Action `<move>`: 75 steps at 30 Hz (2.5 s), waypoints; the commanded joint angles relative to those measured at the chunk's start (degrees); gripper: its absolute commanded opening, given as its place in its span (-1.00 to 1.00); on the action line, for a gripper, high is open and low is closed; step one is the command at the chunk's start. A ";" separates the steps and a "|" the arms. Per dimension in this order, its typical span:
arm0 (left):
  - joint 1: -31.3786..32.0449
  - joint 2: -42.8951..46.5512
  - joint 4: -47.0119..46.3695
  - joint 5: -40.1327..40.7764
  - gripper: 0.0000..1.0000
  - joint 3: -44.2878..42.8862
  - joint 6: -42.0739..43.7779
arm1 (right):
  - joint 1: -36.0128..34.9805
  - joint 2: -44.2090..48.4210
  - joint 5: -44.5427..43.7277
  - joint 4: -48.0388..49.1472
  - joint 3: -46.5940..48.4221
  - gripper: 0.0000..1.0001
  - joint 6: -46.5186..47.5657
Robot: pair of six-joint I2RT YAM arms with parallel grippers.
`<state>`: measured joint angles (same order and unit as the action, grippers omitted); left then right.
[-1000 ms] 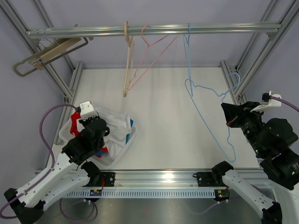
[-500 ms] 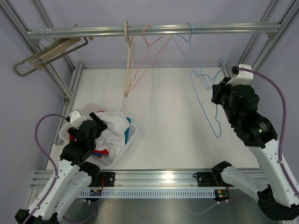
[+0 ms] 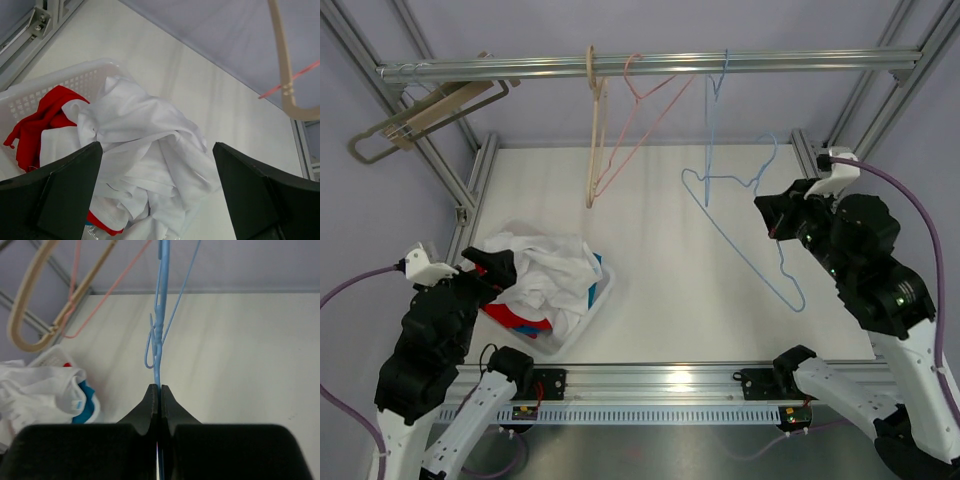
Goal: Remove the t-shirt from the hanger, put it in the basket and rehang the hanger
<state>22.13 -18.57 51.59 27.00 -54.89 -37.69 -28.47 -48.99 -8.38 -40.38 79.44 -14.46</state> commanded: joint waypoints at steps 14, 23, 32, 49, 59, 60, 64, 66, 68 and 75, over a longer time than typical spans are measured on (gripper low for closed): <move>-0.25 -2.44 -7.28 -25.14 0.98 -13.22 11.84 | -0.01 -1.18 -16.46 -7.43 17.41 -1.00 4.35; -0.25 -1.38 -15.11 -37.90 0.98 -5.06 18.00 | -0.01 -13.57 -23.69 1.34 18.03 -1.00 12.07; -0.25 0.64 -18.72 -41.68 0.98 3.65 21.61 | 3.06 -30.18 -23.70 11.46 28.13 -1.00 21.56; -0.16 3.10 -24.35 -41.51 0.98 12.88 23.54 | 12.56 -32.66 -9.99 20.78 21.02 -1.00 15.16; -0.16 2.75 -25.66 -41.59 0.98 12.62 23.28 | 12.74 -19.66 -5.77 20.35 16.27 -1.00 8.48; -0.16 2.66 -26.01 -41.68 0.98 12.62 23.19 | 12.74 -19.65 -5.77 19.73 16.97 -1.00 8.31; -0.16 1.87 -27.42 -42.30 0.98 12.36 22.58 | 12.91 -23.15 -7.78 19.29 20.05 -1.00 10.76; -0.16 1.34 -27.95 -42.74 0.98 11.92 22.23 | 13.52 -27.02 -7.62 18.33 22.67 -1.00 10.86; -0.16 1.25 -28.04 -42.74 0.98 11.30 22.22 | 14.05 -30.27 -6.82 17.53 23.57 -1.00 10.33; -0.16 1.78 -27.95 -42.65 0.98 11.21 22.31 | 15.72 -34.24 -4.89 19.46 22.86 -1.00 7.52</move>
<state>22.09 -16.64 26.72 -13.76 -41.98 -15.05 -13.91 -83.96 -14.59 -24.95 101.51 -5.39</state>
